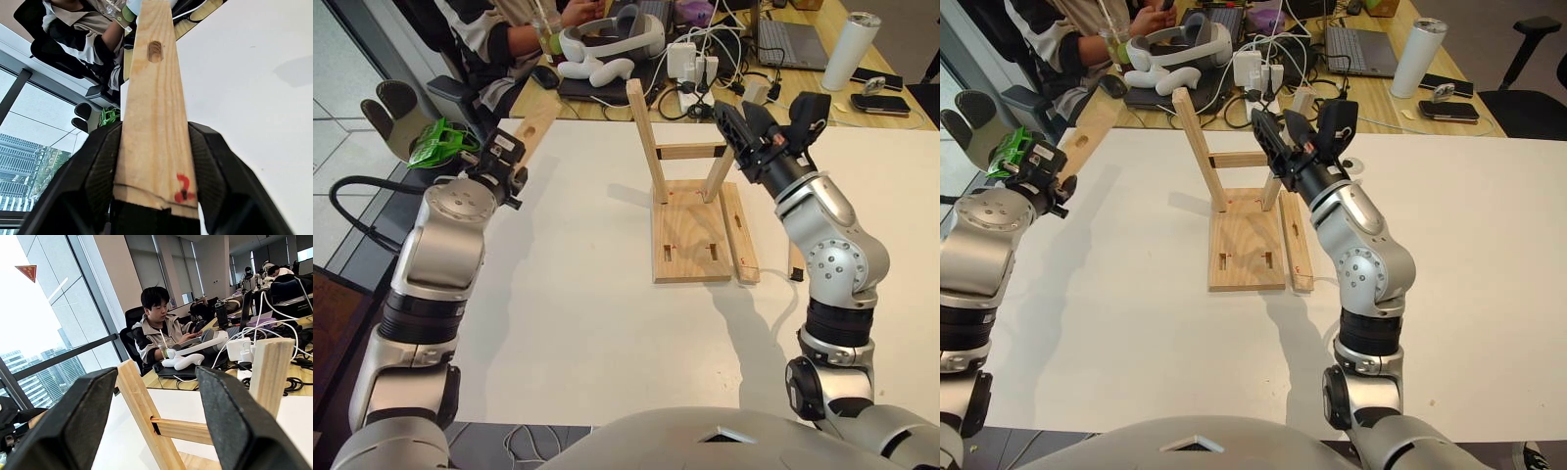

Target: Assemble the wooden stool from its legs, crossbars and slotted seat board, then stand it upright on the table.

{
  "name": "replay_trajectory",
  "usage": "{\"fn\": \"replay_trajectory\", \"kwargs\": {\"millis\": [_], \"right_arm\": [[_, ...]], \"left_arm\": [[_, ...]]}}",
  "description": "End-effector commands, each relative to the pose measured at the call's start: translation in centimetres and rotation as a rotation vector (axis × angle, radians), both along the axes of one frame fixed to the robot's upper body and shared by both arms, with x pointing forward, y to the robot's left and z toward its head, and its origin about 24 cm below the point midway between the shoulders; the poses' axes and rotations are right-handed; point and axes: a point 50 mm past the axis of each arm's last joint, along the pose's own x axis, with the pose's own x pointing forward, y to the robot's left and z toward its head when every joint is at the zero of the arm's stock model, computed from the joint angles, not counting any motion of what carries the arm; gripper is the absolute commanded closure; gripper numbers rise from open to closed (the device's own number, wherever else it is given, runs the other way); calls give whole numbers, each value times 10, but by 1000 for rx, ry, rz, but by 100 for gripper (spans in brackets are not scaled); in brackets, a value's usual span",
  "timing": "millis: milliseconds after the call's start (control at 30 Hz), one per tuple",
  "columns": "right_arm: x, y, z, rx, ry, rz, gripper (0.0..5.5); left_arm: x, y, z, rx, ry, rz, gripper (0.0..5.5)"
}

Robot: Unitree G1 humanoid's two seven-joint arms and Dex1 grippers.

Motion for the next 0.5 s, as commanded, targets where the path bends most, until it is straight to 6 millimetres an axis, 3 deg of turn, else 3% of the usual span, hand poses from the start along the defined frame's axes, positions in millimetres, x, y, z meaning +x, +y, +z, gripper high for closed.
{"fn": "replay_trajectory", "kwargs": {"millis": [33,100,233,500], "right_arm": [[3,0,13,51,-26,32,251],[4,0,17,72,-36,52,251],[3,2,22,112,-39,100,251],[-8,-7,43,388,-15,309,251]], "left_arm": [[9,4,58,32,-280,32,346],[10,2,84,1,-400,28,346],[6,-15,112,-145,-534,-66,346],[-28,-89,111,-476,-489,-589,346]]}}
